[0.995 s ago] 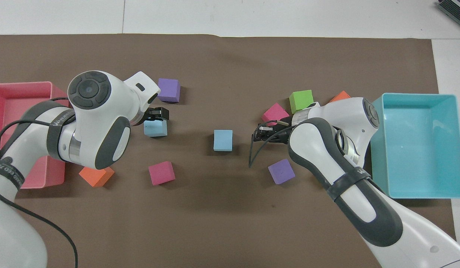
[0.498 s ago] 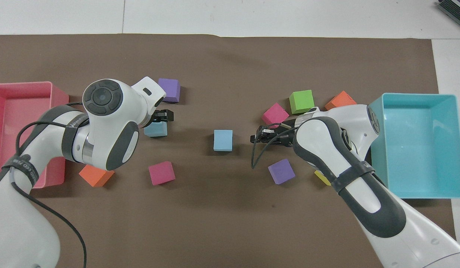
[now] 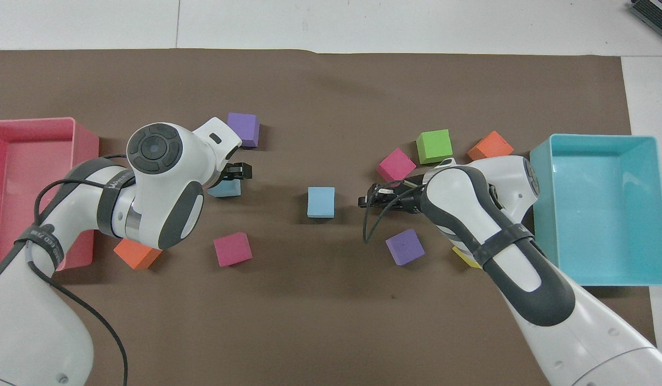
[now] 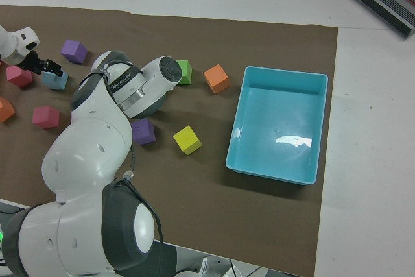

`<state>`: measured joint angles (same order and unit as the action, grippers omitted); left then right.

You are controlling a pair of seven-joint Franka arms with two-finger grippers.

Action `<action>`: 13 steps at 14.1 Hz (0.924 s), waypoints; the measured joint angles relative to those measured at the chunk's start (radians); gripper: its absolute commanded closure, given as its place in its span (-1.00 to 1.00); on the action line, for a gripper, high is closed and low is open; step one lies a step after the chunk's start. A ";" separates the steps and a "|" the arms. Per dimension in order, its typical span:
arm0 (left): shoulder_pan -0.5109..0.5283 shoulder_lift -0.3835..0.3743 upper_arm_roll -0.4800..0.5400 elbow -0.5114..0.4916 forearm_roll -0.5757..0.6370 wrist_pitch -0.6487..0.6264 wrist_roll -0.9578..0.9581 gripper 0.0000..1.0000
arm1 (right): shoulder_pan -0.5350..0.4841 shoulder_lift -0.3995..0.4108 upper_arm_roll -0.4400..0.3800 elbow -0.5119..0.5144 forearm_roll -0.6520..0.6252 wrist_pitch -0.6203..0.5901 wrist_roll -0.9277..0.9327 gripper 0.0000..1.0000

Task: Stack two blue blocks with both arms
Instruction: 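Grasp the second light blue cube with the left gripper and lift it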

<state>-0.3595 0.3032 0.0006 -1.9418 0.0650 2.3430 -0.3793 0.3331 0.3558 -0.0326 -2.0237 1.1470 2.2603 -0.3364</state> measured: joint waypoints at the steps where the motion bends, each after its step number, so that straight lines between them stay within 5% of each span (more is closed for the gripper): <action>1: 0.000 0.000 0.001 -0.001 0.000 0.000 0.000 -1.00 | 0.001 0.007 0.001 0.000 0.027 0.000 -0.020 1.00; 12: -0.001 0.043 -0.002 -0.025 0.000 0.040 -0.002 -1.00 | 0.004 0.019 0.007 0.000 0.047 0.000 -0.033 1.00; 13: -0.001 0.043 -0.002 -0.025 0.000 0.040 -0.002 -0.75 | 0.004 0.019 0.007 0.000 0.047 0.000 -0.033 1.00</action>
<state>-0.3608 0.3462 -0.0011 -1.9668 0.0652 2.3833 -0.3812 0.3375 0.3748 -0.0258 -2.0234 1.1938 2.2603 -0.3692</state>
